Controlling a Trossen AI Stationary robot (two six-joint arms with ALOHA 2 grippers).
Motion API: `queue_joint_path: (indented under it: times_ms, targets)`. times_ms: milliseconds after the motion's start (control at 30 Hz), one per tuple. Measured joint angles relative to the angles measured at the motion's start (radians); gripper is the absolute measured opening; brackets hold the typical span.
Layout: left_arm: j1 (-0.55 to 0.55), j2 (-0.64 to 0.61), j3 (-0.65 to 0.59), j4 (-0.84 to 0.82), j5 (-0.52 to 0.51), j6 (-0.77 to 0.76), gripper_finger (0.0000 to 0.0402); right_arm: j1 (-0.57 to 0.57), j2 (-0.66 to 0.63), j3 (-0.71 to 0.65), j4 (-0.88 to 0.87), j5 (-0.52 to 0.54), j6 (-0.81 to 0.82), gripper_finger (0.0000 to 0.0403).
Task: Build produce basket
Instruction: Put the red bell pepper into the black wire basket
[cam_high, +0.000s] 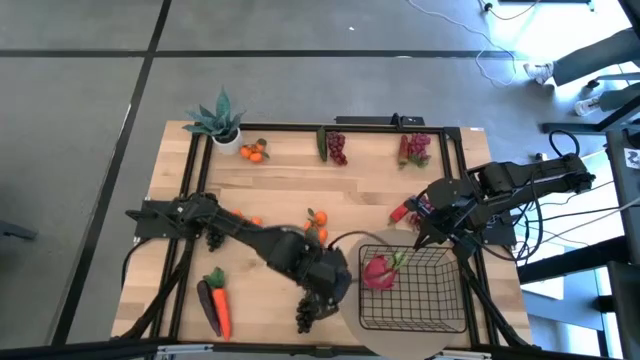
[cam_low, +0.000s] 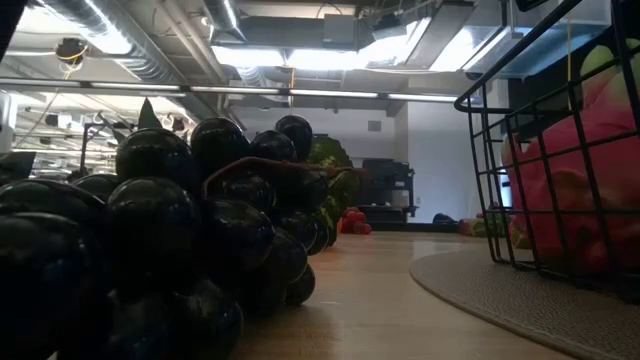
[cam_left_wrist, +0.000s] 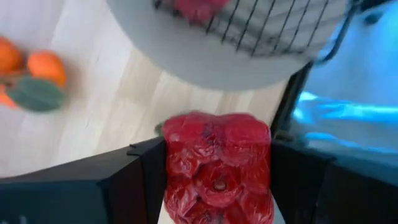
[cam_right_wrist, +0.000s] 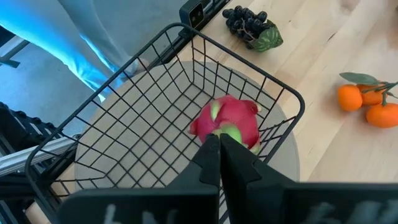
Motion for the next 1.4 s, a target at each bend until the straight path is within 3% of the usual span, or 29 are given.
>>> queue_joint_path:
  times_ms: [133,367,800,1067,1400]
  targets:
    - [0.037,-0.004,0.004,0.127,0.032,0.062,0.0195,0.0,-0.003,0.0,0.017,-0.001,0.008,0.0]
    - [0.076,-0.002,0.004,0.271,0.033,0.183,0.0196,0.021,-0.065,0.0,0.068,0.02,0.169,0.0]
    - [0.109,0.022,0.004,0.421,0.028,0.276,0.0195,0.096,-0.247,0.0,0.071,0.337,0.4,0.0]
    - [0.106,0.106,0.004,0.507,0.029,0.287,0.0195,0.096,-0.35,0.0,0.047,0.367,0.426,0.0]
    - [0.111,0.158,0.004,0.567,0.032,0.292,0.0195,0.096,-0.348,0.0,0.042,0.376,0.409,0.0]
